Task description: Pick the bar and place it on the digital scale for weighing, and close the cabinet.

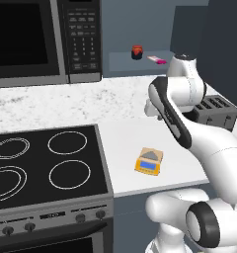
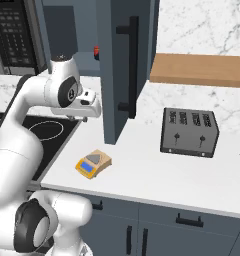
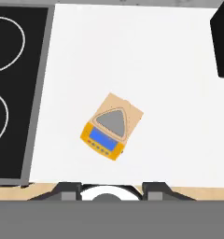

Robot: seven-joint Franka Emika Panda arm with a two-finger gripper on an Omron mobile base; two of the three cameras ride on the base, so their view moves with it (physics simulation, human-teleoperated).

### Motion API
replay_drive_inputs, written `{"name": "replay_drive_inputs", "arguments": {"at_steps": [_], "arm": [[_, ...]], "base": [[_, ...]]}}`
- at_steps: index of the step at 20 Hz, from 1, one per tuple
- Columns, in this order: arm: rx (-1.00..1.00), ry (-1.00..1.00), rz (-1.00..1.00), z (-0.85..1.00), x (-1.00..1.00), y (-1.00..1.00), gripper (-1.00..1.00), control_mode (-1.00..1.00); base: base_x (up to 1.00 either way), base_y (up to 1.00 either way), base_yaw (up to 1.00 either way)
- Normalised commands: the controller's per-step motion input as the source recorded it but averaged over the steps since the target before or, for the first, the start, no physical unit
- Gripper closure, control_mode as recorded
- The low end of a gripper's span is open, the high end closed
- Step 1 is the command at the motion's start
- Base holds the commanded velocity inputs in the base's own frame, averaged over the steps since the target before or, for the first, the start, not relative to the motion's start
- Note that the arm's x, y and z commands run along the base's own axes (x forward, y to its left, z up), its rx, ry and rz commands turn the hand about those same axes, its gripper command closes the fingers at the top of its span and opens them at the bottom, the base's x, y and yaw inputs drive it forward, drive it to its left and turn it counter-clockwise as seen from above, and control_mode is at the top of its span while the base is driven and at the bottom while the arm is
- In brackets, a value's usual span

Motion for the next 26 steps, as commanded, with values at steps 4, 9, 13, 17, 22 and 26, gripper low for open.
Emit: {"name": "replay_drive_inputs", "arguments": {"at_steps": [4, 9, 13, 17, 22, 26], "arm": [[0.00, -0.03, 0.00, 0.00, -0.02, 0.00, -1.00, -1.00], [0.00, -0.31, 0.01, 0.20, -0.31, -0.02, -1.00, -1.00], [0.00, -0.38, 0.00, 0.45, -0.38, -0.07, -1.00, -1.00], [0.02, -0.22, 0.00, 0.76, -0.16, -0.10, -1.00, -1.00], [0.00, -0.12, 0.00, 0.80, -0.05, 0.00, -1.00, -1.00], [-0.01, -0.07, 0.00, 0.59, 0.00, 0.00, -1.00, -1.00]], "base": [[0.00, 0.00, 0.00], [0.00, 0.00, 0.00], [0.00, 0.00, 0.00], [0.00, 0.00, 0.00], [0.00, 0.00, 0.00], [0.00, 0.00, 0.00]]}}
